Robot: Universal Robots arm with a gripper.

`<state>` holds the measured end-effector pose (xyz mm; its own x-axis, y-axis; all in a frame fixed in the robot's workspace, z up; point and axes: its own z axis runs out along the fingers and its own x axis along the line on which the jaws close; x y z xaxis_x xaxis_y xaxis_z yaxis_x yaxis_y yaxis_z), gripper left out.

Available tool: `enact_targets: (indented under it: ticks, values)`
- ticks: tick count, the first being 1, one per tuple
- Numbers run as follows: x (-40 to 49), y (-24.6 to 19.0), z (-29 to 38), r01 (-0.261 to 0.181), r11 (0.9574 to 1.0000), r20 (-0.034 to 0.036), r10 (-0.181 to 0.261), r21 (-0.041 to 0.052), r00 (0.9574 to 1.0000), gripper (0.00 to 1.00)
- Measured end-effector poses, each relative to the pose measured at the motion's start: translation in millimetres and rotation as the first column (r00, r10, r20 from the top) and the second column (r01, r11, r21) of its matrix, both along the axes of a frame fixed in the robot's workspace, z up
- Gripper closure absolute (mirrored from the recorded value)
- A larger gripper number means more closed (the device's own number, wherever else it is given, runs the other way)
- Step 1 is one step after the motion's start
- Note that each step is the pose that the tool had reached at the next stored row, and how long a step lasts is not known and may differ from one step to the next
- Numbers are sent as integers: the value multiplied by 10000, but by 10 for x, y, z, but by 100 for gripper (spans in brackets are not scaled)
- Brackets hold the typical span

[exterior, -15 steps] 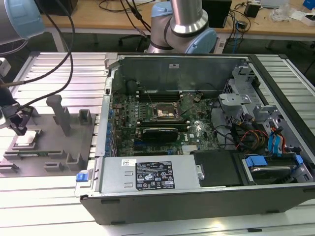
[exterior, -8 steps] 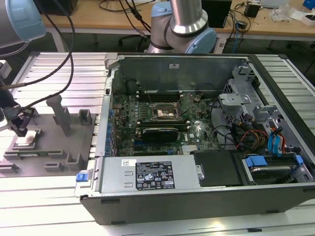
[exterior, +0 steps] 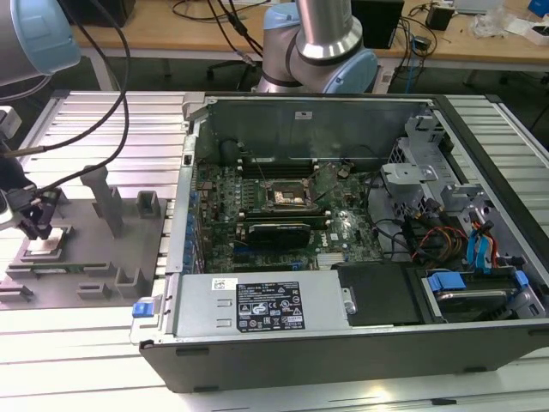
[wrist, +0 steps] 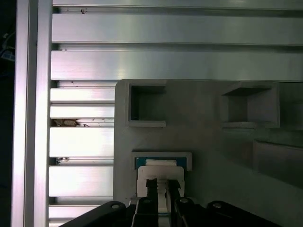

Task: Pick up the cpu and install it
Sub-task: 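Pick up the cpu and move it towards the insertion slot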

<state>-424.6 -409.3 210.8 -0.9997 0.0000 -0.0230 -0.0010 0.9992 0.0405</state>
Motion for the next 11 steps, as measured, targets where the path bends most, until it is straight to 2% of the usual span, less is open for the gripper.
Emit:
enact_targets:
  ticks: [2, 3, 5, 6, 11]
  values:
    - [0, 0, 0, 2, 10000, 0, -2, -1, 10000, 64]
    - [0, 0, 0, 3, 10000, 0, -3, 0, 10000, 52]
    - [0, 0, 0, 4, 10000, 0, -4, 0, 10000, 52]
    - [0, 0, 0, 5, 10000, 0, -5, 0, 10000, 45]
    - [1, 0, -9, -97, 10000, 3, 97, -4, 10000, 45]
